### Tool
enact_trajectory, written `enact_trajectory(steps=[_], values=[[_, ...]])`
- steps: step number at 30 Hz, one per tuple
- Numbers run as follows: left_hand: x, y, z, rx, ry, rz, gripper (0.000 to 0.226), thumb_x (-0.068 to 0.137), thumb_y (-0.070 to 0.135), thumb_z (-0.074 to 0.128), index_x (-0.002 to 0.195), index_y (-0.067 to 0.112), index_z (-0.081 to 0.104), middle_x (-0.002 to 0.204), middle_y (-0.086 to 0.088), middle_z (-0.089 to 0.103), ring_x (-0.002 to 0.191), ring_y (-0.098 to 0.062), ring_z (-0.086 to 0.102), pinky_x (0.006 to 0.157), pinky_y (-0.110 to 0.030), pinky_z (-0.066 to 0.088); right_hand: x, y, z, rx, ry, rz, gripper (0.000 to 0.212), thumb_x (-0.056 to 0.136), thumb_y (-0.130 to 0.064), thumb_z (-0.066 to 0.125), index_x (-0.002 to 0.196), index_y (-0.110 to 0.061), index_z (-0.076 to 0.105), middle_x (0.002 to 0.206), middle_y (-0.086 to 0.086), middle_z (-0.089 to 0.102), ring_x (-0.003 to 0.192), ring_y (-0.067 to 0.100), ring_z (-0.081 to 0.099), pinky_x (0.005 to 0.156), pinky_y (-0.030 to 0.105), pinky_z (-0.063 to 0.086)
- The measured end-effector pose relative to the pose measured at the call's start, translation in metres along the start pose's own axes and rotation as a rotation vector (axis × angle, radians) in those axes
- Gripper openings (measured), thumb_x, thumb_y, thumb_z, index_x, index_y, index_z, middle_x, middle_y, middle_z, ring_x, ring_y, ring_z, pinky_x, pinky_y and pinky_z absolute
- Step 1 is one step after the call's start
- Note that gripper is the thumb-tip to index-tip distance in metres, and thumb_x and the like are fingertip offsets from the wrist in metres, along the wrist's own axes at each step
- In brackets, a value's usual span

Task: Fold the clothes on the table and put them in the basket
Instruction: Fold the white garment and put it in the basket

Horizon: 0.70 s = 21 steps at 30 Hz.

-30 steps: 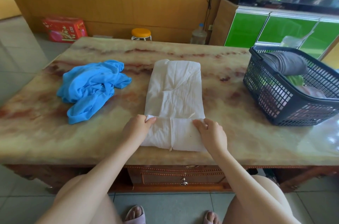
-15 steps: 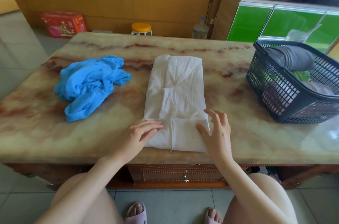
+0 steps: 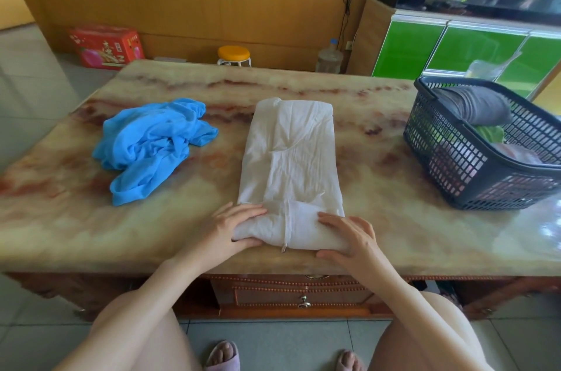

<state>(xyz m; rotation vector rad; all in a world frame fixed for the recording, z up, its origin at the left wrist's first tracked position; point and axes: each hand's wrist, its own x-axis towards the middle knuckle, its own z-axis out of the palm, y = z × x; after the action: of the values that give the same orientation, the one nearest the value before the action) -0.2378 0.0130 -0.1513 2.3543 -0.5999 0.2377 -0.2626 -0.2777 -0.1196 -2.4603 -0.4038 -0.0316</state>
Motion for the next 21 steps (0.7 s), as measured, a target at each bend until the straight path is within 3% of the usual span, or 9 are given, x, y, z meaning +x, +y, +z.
enact_trajectory(steps=[1, 3, 6, 9, 11, 15, 16, 18, 21], values=[[0.0, -0.002, 0.001, -0.007, 0.022, -0.001, 0.062, 0.073, 0.071, 0.056, 0.128, 0.042, 0.049, 0.129, 0.031, 0.046, 0.121, 0.005, 0.046, 0.11, -0.011, 0.016, 0.001, 0.0, -0.002, 0.0, 0.014, -0.005, 0.059, 0.076, -0.039, 0.076, 0.125, -0.047, 0.043, 0.125, -0.043, 0.034, 0.117, -0.009, 0.016, 0.111, 0.032, 0.02], [-0.001, -0.004, 0.002, 0.02, 0.061, 0.014, 0.06, 0.073, 0.064, 0.06, 0.126, 0.037, 0.054, 0.125, 0.034, 0.047, 0.119, 0.012, 0.044, 0.111, -0.011, 0.014, 0.002, 0.0, -0.006, -0.028, 0.032, -0.062, 0.055, 0.077, -0.033, 0.077, 0.124, -0.039, 0.048, 0.122, -0.035, 0.04, 0.109, -0.031, 0.012, 0.11, 0.03, 0.018], [-0.001, -0.005, 0.003, 0.027, 0.067, 0.025, 0.062, 0.073, 0.063, 0.063, 0.127, 0.033, 0.055, 0.125, 0.033, 0.048, 0.121, 0.017, 0.04, 0.114, -0.013, 0.009, 0.002, 0.003, -0.008, -0.046, 0.012, -0.092, 0.055, 0.079, -0.026, 0.075, 0.128, -0.031, 0.049, 0.12, -0.034, 0.04, 0.112, -0.037, 0.005, 0.11, 0.032, 0.02], [-0.002, -0.008, 0.001, 0.023, 0.013, 0.003, 0.065, 0.072, 0.062, 0.064, 0.131, 0.039, 0.049, 0.13, 0.03, 0.048, 0.125, 0.014, 0.038, 0.115, -0.015, 0.006, 0.004, 0.011, -0.009, -0.03, -0.03, -0.05, 0.056, 0.079, -0.032, 0.073, 0.127, -0.04, 0.046, 0.125, -0.036, 0.04, 0.114, -0.027, 0.011, 0.109, 0.03, 0.022], [-0.001, -0.008, 0.0, 0.037, -0.03, -0.005, 0.065, 0.072, 0.059, 0.065, 0.132, 0.046, 0.044, 0.132, 0.032, 0.045, 0.126, 0.014, 0.036, 0.115, -0.015, 0.004, 0.004, 0.015, -0.009, -0.03, -0.054, -0.021, 0.053, 0.079, -0.038, 0.072, 0.123, -0.046, 0.045, 0.125, -0.038, 0.041, 0.114, -0.01, 0.02, 0.107, 0.027, 0.024], [0.004, -0.006, 0.0, -0.012, 0.048, -0.029, 0.044, 0.081, 0.063, 0.051, 0.124, 0.054, 0.048, 0.12, 0.041, 0.05, 0.117, 0.014, 0.047, 0.115, -0.018, 0.014, 0.007, 0.014, -0.004, 0.004, 0.017, 0.031, 0.04, 0.085, -0.04, 0.066, 0.122, -0.046, 0.052, 0.11, -0.036, 0.049, 0.121, 0.004, 0.019, 0.098, 0.022, 0.03], [0.005, -0.003, -0.001, 0.001, 0.112, -0.034, 0.041, 0.084, 0.065, 0.044, 0.12, 0.05, 0.055, 0.116, 0.036, 0.056, 0.111, 0.01, 0.051, 0.111, -0.021, 0.023, 0.009, 0.012, -0.002, 0.021, 0.069, 0.057, 0.034, 0.087, -0.039, 0.064, 0.12, -0.041, 0.056, 0.104, -0.031, 0.055, 0.122, 0.004, 0.018, 0.096, 0.022, 0.032], [0.01, 0.005, 0.0, 0.051, 0.257, -0.071, 0.059, 0.087, 0.068, 0.035, 0.109, 0.026, 0.07, 0.104, 0.012, 0.07, 0.103, -0.004, 0.054, 0.096, -0.027, 0.038, 0.014, 0.009, 0.0, 0.036, 0.148, 0.079, 0.024, 0.089, -0.039, 0.06, 0.112, -0.032, 0.063, 0.089, -0.011, 0.068, 0.117, -0.001, 0.018, 0.098, 0.025, 0.032], [0.019, 0.026, -0.016, 0.026, 0.196, -0.31, 0.053, 0.085, 0.054, 0.051, 0.084, 0.007, 0.074, 0.089, -0.011, 0.067, 0.096, -0.019, 0.055, 0.077, -0.026, 0.038, 0.02, 0.0, -0.007, 0.111, 0.186, 0.105, 0.018, 0.089, -0.044, 0.058, 0.088, -0.028, 0.065, 0.072, -0.001, 0.064, 0.115, 0.011, 0.033, 0.092, 0.03, 0.037]])
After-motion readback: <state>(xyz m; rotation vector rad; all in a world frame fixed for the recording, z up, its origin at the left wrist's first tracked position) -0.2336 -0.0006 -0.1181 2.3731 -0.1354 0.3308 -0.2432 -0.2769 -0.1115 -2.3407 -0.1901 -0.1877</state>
